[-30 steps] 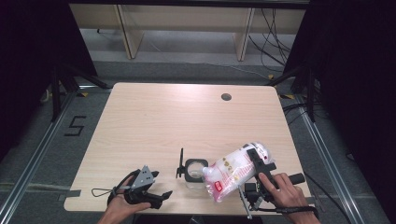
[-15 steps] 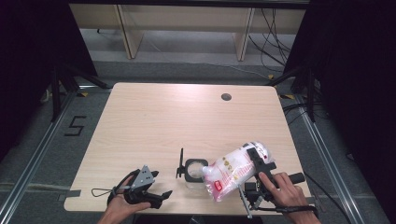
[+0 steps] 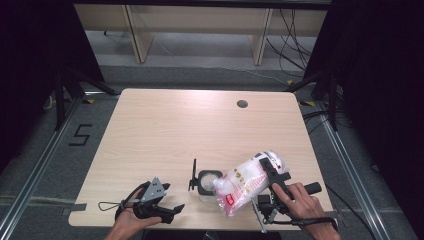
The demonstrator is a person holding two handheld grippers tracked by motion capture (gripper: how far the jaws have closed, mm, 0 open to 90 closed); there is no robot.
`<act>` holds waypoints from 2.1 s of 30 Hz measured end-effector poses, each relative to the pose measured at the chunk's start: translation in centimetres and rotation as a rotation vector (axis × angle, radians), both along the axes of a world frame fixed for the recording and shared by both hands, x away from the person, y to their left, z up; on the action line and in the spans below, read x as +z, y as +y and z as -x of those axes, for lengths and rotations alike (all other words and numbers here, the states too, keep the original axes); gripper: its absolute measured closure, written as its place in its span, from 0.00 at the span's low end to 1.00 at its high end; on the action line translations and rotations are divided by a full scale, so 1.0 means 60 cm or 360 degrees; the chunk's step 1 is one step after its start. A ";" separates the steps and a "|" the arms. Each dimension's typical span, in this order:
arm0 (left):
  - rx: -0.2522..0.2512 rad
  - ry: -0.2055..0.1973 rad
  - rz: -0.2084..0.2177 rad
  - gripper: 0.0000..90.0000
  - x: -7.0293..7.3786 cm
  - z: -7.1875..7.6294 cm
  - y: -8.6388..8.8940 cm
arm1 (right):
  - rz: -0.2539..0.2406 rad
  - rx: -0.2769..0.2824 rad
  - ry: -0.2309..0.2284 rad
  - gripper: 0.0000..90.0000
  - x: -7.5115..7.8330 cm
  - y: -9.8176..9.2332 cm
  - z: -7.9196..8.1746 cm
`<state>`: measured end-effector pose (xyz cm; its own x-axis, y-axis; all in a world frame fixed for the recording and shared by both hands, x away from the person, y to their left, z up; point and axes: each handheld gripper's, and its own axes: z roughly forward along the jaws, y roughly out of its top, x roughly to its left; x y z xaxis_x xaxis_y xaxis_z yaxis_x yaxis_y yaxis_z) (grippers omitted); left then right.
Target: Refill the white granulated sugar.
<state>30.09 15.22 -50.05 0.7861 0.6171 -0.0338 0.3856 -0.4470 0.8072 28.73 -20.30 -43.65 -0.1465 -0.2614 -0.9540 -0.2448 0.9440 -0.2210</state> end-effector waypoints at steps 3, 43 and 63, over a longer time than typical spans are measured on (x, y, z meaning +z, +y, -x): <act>0.0009 0.0006 0.0004 0.17 -0.001 -0.002 0.001 | 0.0007 0.0021 0.0008 0.43 0.002 0.002 -0.003; -0.0007 -0.0022 -0.0017 0.17 0.001 -0.002 0.002 | -0.0086 -0.0055 0.0016 0.43 0.011 -0.025 0.006; 0.0001 -0.0017 -0.0007 0.17 0.000 -0.002 0.003 | -0.0084 -0.0022 0.0027 0.43 0.010 -0.024 0.011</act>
<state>30.23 15.38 -50.03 0.7860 0.6178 -0.0226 0.3771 -0.4502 0.8094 28.06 -21.76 -43.02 -0.1660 -0.2087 -0.9638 -0.2350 0.9576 -0.1669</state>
